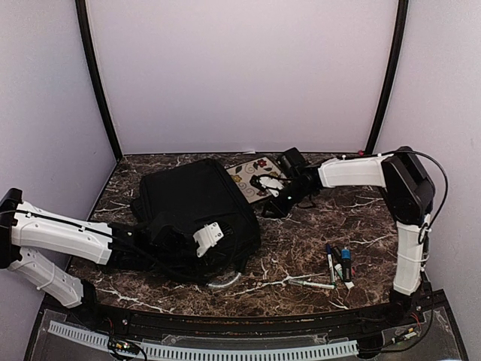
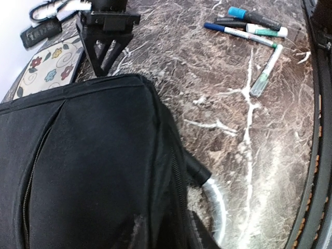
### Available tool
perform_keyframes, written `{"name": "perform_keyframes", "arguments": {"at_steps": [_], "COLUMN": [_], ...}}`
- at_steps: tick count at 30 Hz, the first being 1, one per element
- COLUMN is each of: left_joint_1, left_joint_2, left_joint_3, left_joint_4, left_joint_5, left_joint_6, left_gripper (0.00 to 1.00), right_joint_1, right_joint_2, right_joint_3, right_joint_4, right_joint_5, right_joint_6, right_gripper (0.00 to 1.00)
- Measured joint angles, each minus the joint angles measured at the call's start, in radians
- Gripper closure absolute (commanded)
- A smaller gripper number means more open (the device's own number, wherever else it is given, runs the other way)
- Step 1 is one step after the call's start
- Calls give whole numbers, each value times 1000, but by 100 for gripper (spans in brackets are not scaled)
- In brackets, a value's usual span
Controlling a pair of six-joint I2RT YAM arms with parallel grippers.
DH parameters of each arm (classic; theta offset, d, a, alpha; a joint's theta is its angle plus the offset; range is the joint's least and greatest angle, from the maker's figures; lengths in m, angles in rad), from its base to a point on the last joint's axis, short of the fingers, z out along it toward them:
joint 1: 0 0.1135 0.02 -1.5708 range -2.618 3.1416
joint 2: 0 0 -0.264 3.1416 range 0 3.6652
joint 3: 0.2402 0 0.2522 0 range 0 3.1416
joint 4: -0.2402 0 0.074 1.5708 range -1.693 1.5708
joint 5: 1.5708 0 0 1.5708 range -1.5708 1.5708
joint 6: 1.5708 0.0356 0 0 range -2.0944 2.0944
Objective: Pack the student bag
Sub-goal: Place the largest pocket of the bag in the student bag, then pick up the lower front pocket of the student bag.
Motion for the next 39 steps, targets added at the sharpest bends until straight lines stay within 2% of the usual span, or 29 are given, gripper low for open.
{"name": "perform_keyframes", "arguments": {"at_steps": [3,6,10,11,13,14,15,16,22,25,29,37,39], "left_joint_1": [-11,-12,-12,-12,-10,-1,8,26,153,209,262,340,354], "left_joint_2": [-5,-41,-118,-135,-158,-162,-163,-161,-146,-103,-11,38,66], "left_joint_3": [25,39,46,50,69,87,106,134,272,341,418,396,398], "left_joint_4": [-18,-30,-39,-42,-54,-69,-82,-108,-188,-256,-309,-238,-212], "left_joint_5": [5,-16,-88,-115,-179,-209,-226,-237,-387,-496,-553,-501,-521], "left_joint_6": [-11,-23,-35,-33,-34,-40,-48,-57,-135,-187,-194,-129,-99], "left_gripper": [62,47,27,20,14,12,4,1,1,1,1,1,1], "right_joint_1": [-7,-12,-24,-28,-36,-41,-47,-53,-147,-183,-177,-174,-174], "right_joint_2": [-122,-257,-400,-426,-467,-483,-497,-511,-637,-711,-758,-764,-782], "right_joint_3": [-76,-120,-137,-135,-126,-113,-98,-85,-38,-69,-154,-409,-482], "right_joint_4": [-1,3,8,5,-21,-42,-60,-71,-96,-108,-146,-222,-214], "right_joint_5": [48,99,173,192,229,246,267,283,298,240,145,-3,-69], "right_joint_6": [-7,-16,-29,-36,-45,-52,-59,-55,-2,-4,-50,-124,-130], "right_gripper": [59,56,45,41,27,14,2,0,3,6,6,7,10]}}
